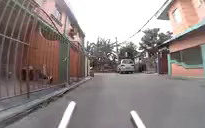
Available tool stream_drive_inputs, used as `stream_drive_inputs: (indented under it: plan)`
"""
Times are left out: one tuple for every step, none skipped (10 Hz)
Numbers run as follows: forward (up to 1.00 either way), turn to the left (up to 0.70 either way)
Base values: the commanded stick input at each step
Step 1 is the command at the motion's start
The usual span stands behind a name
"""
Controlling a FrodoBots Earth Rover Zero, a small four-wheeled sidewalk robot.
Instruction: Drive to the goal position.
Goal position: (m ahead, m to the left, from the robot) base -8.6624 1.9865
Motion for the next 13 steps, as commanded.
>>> stream_drive_inputs:
  plan:
    - [0.00,-0.85]
    - [0.00,-0.85]
    - [0.00,-0.85]
    - [0.00,-0.85]
    - [0.00,-0.85]
    - [0.00,-0.85]
    - [0.00,-0.85]
    - [0.00,-0.85]
    - [0.00,-0.85]
    - [0.00,-0.85]
    - [0.00,-0.85]
    - [0.00,-0.85]
    - [0.00,-0.85]
